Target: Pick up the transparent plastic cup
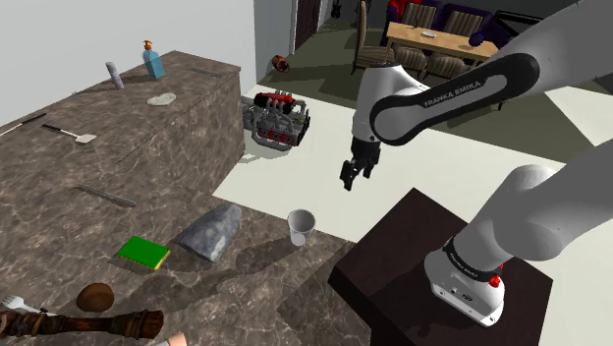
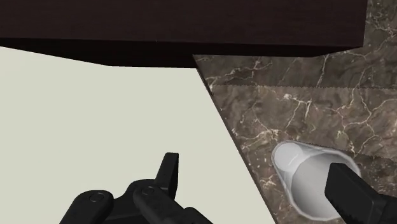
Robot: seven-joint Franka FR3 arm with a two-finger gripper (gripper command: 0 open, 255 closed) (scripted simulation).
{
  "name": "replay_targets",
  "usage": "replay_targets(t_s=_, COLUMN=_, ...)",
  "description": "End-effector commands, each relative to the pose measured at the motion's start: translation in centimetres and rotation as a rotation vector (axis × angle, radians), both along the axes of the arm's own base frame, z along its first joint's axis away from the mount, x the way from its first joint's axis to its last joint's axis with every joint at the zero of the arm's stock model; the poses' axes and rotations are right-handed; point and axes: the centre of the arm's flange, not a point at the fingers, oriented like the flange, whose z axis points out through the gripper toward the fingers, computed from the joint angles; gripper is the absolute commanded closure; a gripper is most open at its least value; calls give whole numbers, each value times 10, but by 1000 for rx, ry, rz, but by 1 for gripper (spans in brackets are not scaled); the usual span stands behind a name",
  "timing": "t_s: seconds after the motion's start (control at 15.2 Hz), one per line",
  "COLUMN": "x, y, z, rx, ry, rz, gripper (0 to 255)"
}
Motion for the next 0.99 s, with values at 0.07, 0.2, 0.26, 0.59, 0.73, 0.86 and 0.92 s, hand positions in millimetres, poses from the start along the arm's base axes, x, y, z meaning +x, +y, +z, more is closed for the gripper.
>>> replay_targets(t_s=0.07, x=11, y=16, z=-31, rx=12, ry=-15, rz=-8, gripper=0)
replay_targets(t_s=0.2, x=20, y=27, z=-52, rx=21, ry=-23, rz=-12, gripper=0)
replay_targets(t_s=0.26, x=24, y=33, z=-62, rx=25, ry=-27, rz=-14, gripper=0)
replay_targets(t_s=0.59, x=48, y=62, z=-113, rx=45, ry=-47, rz=-25, gripper=0)
replay_targets(t_s=0.73, x=58, y=73, z=-133, rx=53, ry=-55, rz=-30, gripper=0)
replay_targets(t_s=0.86, x=68, y=85, z=-153, rx=61, ry=-63, rz=-34, gripper=0)
replay_targets(t_s=0.92, x=68, y=86, z=-154, rx=62, ry=-64, rz=-34, gripper=0)
